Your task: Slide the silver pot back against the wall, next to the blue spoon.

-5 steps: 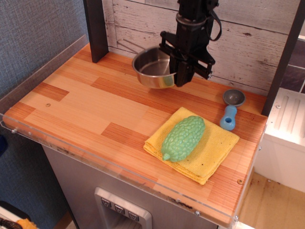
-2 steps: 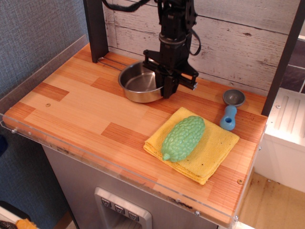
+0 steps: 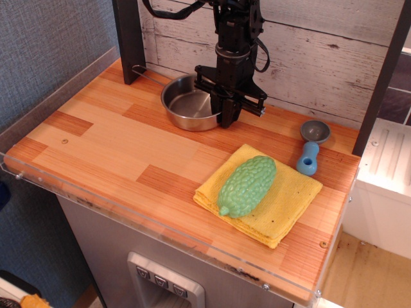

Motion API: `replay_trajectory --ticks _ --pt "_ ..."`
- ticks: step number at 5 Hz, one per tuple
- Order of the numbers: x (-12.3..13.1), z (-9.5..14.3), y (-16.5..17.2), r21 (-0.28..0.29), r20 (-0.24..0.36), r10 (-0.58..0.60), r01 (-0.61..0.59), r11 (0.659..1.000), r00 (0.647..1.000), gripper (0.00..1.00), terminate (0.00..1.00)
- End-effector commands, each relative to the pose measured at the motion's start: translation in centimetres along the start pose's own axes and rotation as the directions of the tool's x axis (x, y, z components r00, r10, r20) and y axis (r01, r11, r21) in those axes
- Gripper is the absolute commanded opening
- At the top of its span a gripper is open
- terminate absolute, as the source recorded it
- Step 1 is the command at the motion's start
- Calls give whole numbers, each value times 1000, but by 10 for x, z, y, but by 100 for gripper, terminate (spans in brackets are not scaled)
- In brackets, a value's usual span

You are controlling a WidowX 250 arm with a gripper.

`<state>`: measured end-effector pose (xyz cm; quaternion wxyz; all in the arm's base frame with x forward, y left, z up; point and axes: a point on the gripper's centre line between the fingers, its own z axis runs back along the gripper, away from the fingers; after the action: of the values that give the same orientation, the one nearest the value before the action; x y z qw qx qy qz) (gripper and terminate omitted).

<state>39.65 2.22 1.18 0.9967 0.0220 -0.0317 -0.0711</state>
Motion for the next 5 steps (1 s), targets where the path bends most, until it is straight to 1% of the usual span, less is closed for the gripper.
replay_trajectory --ticks 1,2,3,4,5 --pt "7 21 -9 -25 98 -5 8 1000 995 100 0" --pt "9 53 -7 -26 186 13 -9 1000 982 100 0" --pt "3 88 6 -5 274 30 -30 1000 961 100 0" --pt "-10 118 14 -3 325 45 -46 999 945 100 0" --pt "-37 127 0 -38 282 132 -127 991 950 100 0"
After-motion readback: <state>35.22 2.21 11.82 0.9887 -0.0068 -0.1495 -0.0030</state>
